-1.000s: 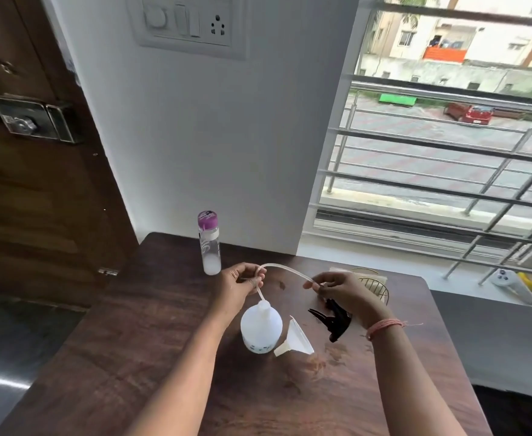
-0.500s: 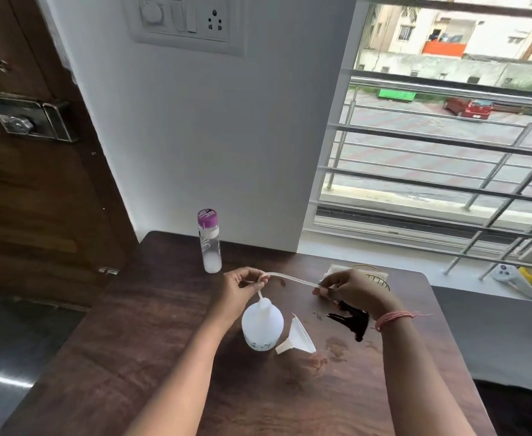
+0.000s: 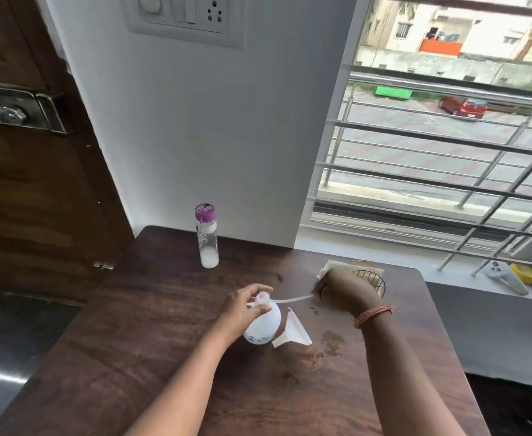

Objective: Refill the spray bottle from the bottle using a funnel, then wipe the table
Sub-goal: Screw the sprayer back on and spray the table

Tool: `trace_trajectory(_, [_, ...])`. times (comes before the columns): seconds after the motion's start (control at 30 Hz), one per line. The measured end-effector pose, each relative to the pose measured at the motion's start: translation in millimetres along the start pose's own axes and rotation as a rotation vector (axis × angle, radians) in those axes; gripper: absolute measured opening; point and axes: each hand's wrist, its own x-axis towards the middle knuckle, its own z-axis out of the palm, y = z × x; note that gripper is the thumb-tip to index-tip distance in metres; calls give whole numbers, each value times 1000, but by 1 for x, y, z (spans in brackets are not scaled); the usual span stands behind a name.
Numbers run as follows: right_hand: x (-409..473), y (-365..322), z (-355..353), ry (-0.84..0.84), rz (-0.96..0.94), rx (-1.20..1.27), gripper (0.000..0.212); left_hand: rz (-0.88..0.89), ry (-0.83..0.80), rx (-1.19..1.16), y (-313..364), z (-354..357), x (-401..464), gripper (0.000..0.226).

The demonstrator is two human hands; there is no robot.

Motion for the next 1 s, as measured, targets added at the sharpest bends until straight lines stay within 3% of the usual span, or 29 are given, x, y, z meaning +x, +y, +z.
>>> trace_trajectory(0.1, [-7,-18,2,47,-34,-18,27,-11,136,26,-2,4,1,28])
trace_trajectory(0.2, [-10,-32,0,100,-23,254,37,-25,267,86,0,6,5,27])
trace_trajectory(0.4, [-11,-64,-7,-297,97,1267,18,2,331,114,0,8,7,29])
trace_trajectory(0.47, [-4,-70,-1,-396,152,1499,20,-14,323,98,5,6,5,29])
trace_trajectory(0.57, [4,-82,5,-431,222,1625,17,-1,329,76,12,1,3,24])
trace_trajectory(0.63, [7,-92,3,-495,264,1803,11,83,348,-3,11,-3,4,7])
trace_trajectory(0.67, [8,-96,3,-530,292,1892,10,142,368,-36,9,-3,5,16])
trace_trajectory(0.73, [13,-105,4,-548,368,2021,15,256,398,-7,0,-4,9,54])
trace_trajectory(0.8, [19,-113,7,-496,391,2085,14,269,386,-64,-7,-6,14,71])
trace_trajectory(0.83, [22,-116,9,-453,367,2096,12,230,380,-87,-8,-6,15,68])
trace_trajectory(0.93, [27,-118,9,-347,206,2088,13,72,366,-67,-5,-8,18,18])
trace_trajectory(1.0, [24,-116,1,-376,40,2096,23,-4,358,-39,-3,-10,22,26])
